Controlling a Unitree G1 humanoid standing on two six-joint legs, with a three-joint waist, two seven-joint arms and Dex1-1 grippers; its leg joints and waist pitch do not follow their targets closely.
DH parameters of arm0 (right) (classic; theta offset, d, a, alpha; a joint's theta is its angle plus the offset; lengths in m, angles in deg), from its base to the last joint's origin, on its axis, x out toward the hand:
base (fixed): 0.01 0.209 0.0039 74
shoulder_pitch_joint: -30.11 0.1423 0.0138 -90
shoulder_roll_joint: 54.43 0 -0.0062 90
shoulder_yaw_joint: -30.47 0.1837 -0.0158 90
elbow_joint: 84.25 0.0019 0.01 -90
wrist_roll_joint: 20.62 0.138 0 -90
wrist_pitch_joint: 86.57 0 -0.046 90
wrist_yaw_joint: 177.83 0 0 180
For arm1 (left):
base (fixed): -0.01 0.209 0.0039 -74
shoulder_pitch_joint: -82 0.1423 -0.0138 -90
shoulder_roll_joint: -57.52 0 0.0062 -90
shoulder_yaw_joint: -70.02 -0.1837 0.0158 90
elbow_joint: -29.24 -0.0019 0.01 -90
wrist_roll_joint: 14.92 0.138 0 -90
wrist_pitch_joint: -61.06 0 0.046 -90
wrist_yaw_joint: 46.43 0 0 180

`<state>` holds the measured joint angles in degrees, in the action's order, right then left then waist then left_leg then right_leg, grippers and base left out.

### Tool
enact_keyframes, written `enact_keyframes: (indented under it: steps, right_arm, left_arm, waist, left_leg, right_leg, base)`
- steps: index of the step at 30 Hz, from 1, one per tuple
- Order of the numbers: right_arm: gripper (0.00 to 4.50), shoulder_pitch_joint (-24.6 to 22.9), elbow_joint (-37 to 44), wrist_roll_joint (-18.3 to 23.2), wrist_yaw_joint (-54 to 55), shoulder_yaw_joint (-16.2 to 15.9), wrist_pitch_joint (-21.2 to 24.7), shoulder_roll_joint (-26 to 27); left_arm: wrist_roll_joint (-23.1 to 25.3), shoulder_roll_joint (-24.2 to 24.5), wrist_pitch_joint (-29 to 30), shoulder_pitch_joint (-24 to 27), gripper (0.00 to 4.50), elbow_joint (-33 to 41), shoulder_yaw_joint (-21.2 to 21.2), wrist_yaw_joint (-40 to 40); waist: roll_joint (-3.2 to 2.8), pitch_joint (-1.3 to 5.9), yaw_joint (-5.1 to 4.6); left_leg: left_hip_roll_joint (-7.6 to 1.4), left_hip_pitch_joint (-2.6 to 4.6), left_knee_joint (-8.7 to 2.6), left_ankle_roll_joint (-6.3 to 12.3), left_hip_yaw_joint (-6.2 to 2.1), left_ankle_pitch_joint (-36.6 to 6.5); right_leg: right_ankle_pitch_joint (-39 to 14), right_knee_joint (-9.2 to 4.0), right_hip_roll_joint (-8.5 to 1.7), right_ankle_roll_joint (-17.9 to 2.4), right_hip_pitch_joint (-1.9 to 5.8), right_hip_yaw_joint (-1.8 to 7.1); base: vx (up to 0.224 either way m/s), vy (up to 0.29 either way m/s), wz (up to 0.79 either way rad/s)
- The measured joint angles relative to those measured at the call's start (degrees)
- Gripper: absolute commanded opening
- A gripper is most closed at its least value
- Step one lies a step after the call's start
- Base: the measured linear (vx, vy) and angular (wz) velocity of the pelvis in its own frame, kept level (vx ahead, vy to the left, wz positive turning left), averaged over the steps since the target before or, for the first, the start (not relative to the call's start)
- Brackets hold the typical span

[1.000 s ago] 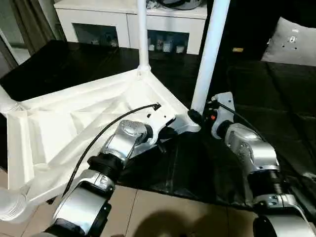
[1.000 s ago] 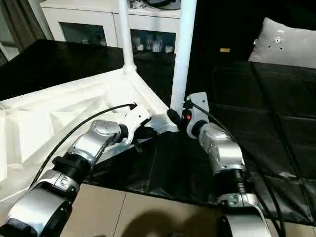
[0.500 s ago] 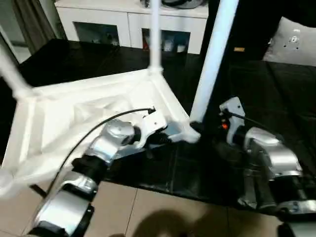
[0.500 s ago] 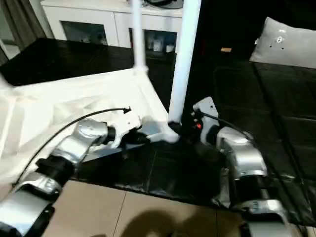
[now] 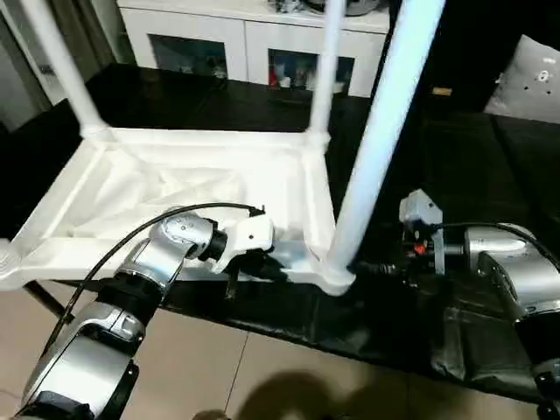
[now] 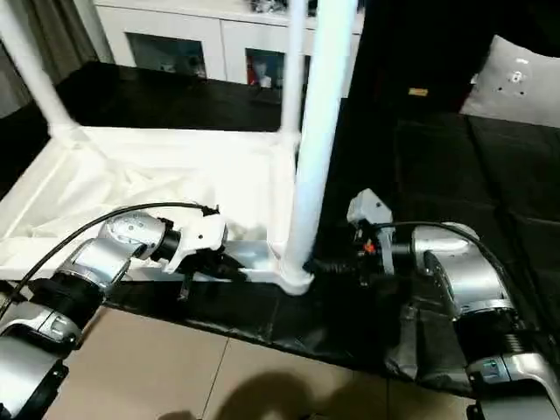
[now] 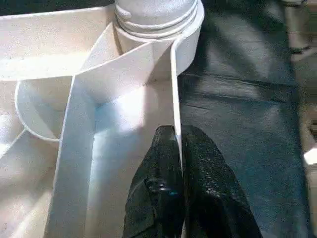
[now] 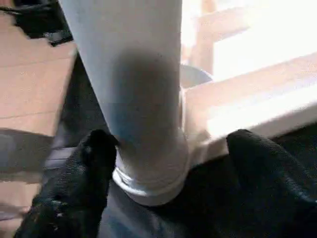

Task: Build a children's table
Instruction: Rotate leg to tighten

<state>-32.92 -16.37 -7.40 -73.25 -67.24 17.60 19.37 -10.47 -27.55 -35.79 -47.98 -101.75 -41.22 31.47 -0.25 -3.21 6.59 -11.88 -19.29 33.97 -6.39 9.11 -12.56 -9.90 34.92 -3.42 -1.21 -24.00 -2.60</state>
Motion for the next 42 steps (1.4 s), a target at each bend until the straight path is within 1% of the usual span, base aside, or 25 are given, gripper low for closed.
enact_keyframes:
  steps: [4, 5, 9, 11, 13, 18, 21, 23, 26, 28, 30, 31, 32, 33, 36, 38, 39, 40, 42]
  right_arm:
    - [3.31, 0.0, 0.7, 1.2, -2.0, -0.4, 1.6, 0.2]
    - [3.06, 0.0, 0.9, 1.8, -2.5, -0.4, 1.7, 0.4]
    - [2.86, 0.0, 1.0, 2.1, -3.2, -0.5, 1.8, 0.8]
    - [2.62, 0.0, 1.0, 2.3, -3.2, -0.5, 2.0, 1.0]
    - [2.51, 0.0, 1.0, 2.8, -3.8, -0.5, 2.6, 1.1]
    - [2.01, 0.0, 1.2, 3.3, -3.9, -0.6, 4.3, 1.2]
    - [1.96, -0.4, 2.1, 3.5, -3.2, -0.3, 5.8, 1.4]
    - [1.93, -0.6, 3.1, 3.5, -1.8, -0.1, 7.6, 2.0]
    - [1.92, -0.8, 3.8, 3.4, 2.7, 0.9, 9.5, 4.0]
    - [1.91, -0.8, 3.8, 2.8, 7.6, 2.0, 10.3, 5.7]
    - [1.91, 0.0, 2.8, 1.2, 15.5, 3.7, 11.2, 8.7]
    - [1.91, 0.2, 2.6, 0.8, 16.9, 4.1, 11.5, 9.4]
    - [1.90, 1.4, 1.5, -0.5, 24.5, 5.9, 12.7, 12.0]
    - [1.89, 2.0, 1.1, -0.8, 27.6, 6.8, 13.4, 13.1]
    - [1.88, 3.3, 0.4, -1.7, 35.9, 9.4, 15.3, 16.2]
    - [1.88, 3.7, 0.1, -2.2, 39.9, 10.2, 15.3, 17.8]
    - [1.88, 3.8, -0.1, -2.6, 41.3, 10.3, 14.4, 18.2]
    - [2.23, 3.8, -0.5, -2.7, 41.6, 10.3, 13.8, 18.2]
    - [2.58, 3.8, -0.8, -2.9, 41.9, 10.3, 12.7, 18.3]
  left_arm:
    - [-0.2, 0.1, -0.7, 0.0, 0.00, 0.0, -0.1, 1.0]
    - [-0.2, 0.1, -0.8, 0.0, 0.00, -0.1, -0.1, 1.3]
    - [-0.3, -0.1, -1.0, 0.0, 0.00, -0.3, -0.1, 1.5]
    - [-0.3, -0.1, -1.0, -0.1, 0.00, -0.4, 0.0, 1.6]
    - [-0.3, -0.1, -1.0, -0.1, 0.00, -0.5, 0.0, 1.6]
    - [-0.3, -0.2, -1.0, -0.1, 0.00, -0.5, 0.0, 1.7]
    - [-0.3, -0.1, -1.0, -0.1, 0.00, -0.5, 0.0, 1.8]
    - [-0.4, -0.3, -0.6, -0.1, 0.00, -0.5, 0.1, 1.8]
    - [0.1, -0.6, 2.3, -0.1, 0.00, -0.5, 0.8, -0.4]
    - [0.9, -1.7, 4.7, -0.4, 0.00, -0.8, 1.5, -3.6]
    - [2.1, -3.7, 7.9, -1.1, 0.00, -1.7, 2.6, -8.9]
    - [2.2, -4.1, 8.4, -1.2, 0.00, -1.9, 2.8, -9.9]
    - [2.8, -6.6, 11.0, -2.0, 0.00, -2.8, 3.5, -15.2]
    - [2.9, -8.0, 12.1, -2.2, 0.00, -3.1, 3.7, -17.6]
    - [2.9, -11.7, 15.8, -2.4, 0.00, -3.3, 5.2, -23.7]
    - [3.1, -13.8, 18.6, -2.9, 0.00, -3.3, 5.9, -27.1]
    - [3.2, -14.8, 20.0, -3.1, 0.00, -3.3, 6.3, -28.6]
    - [3.2, -15.2, 20.6, -3.2, 0.00, -3.2, 6.3, -29.2]
    - [3.2, -15.6, 21.2, -3.3, 0.00, -3.1, 6.4, -29.9]
  waist:
    - [0.02, -0.01, 0.12]
    - [0.03, 0.00, 0.14]
    - [0.04, 0.00, 0.33]
    - [0.04, 0.00, 0.34]
    - [0.04, 0.00, 0.34]
    - [0.04, 0.00, 0.39]
    - [0.04, 0.00, 0.39]
    - [0.05, 0.01, 0.23]
    - [0.05, 0.01, -0.03]
    - [0.08, 0.03, -0.36]
    - [0.16, 0.08, -1.15]
    - [0.16, 0.08, -1.31]
    - [0.17, 0.08, -1.98]
    - [0.17, 0.08, -2.23]
    - [0.17, 0.11, -2.37]
    - [0.05, 0.18, -2.24]
    - [-0.02, 0.22, -2.10]
    - [-0.04, 0.23, -1.99]
    - [-0.04, 0.24, -1.87]
  left_leg:
    - [0.00, -0.02, 0.03, 0.00, 0.00, 0.0]
    - [0.00, -0.02, 0.03, 0.00, 0.00, 0.0]
    - [0.00, -0.03, 0.04, 0.00, 0.00, 0.0]
    - [0.00, -0.03, 0.04, 0.00, 0.00, 0.0]
    - [0.00, -0.03, 0.04, 0.00, 0.00, 0.0]
    - [0.00, -0.02, 0.04, 0.01, 0.00, 0.0]
    - [-0.01, -0.01, 0.04, 0.01, 0.00, 0.0]
    - [-0.01, 0.02, 0.04, -0.01, 0.00, 0.0]
    - [-0.01, 0.18, 0.08, -0.04, 0.00, 0.0]
    - [0.00, 0.26, 0.10, -0.10, 0.00, 0.1]
    - [0.02, 0.30, 0.11, -0.16, 0.00, 0.1]
    - [0.02, 0.30, 0.13, -0.17, 0.00, 0.1]
    - [0.04, 0.31, 0.17, -0.20, 0.00, 0.1]
    - [0.05, 0.30, 0.17, -0.20, 0.00, 0.2]
    - [0.03, 0.29, 0.14, -0.20, -0.02, 0.1]
    - [0.02, 0.28, 0.11, -0.20, -0.02, 0.1]
    - [0.03, 0.26, 0.11, -0.19, -0.02, 0.1]
    - [0.03, 0.26, 0.10, -0.18, -0.02, 0.1]
    - [0.04, 0.24, 0.10, -0.13, -0.01, 0.1]
  right_leg:
    - [0.0, 0.00, -0.01, 0.0, 0.00, 0.00]
    - [0.0, 0.00, 0.00, 0.0, 0.01, 0.00]
    - [0.0, 0.00, -0.01, 0.0, 0.01, 0.00]
    - [0.0, 0.01, -0.01, 0.0, 0.01, 0.00]
    - [0.0, 0.02, -0.01, 0.0, 0.00, 0.00]
    - [0.0, 0.02, -0.01, 0.0, 0.01, 0.00]
    - [0.0, 0.03, -0.01, 0.0, 0.01, -0.01]
    - [0.0, 0.07, 0.00, 0.0, 0.01, -0.01]
    - [0.0, 0.14, 0.00, 0.0, 0.10, 0.00]
    - [0.1, 0.12, 0.00, 0.0, 0.15, 0.02]
    - [0.0, 0.10, 0.00, 0.2, 0.18, 0.02]
    - [0.0, 0.10, 0.00, 0.2, 0.19, 0.02]
    - [0.1, 0.07, 0.00, 0.2, 0.18, 0.05]
    - [0.1, 0.08, 0.00, 0.2, 0.18, 0.05]
    - [0.1, 0.09, 0.05, 0.2, 0.16, 0.01]
    - [0.2, 0.08, 0.05, 0.1, 0.16, 0.02]
    - [0.2, 0.07, 0.03, 0.1, 0.17, 0.03]
    - [0.2, 0.06, 0.03, 0.1, 0.18, 0.05]
    - [0.2, 0.02, 0.02, 0.1, 0.17, 0.07]
  base:
    - [0.000, 0.000, 0.00]
    - [0.000, 0.000, 0.00]
    - [0.000, 0.000, 0.00]
    - [0.000, 0.000, 0.00]
    - [0.000, 0.000, 0.00]
    - [0.000, 0.000, 0.00]
    - [0.000, 0.000, 0.00]
    - [0.000, 0.000, 0.00]
    - [0.000, 0.000, 0.00]
    - [0.000, 0.000, 0.00]
    - [0.000, 0.000, 0.00]
    - [0.000, 0.000, 0.00]
    - [0.000, 0.000, 0.00]
    - [0.000, 0.000, 0.00]
    - [0.000, 0.000, 0.00]
    - [0.000, 0.000, 0.00]
    - [0.000, 0.000, 0.00]
    - [0.000, 0.000, 0.00]
    - [0.000, 0.000, 0.00]
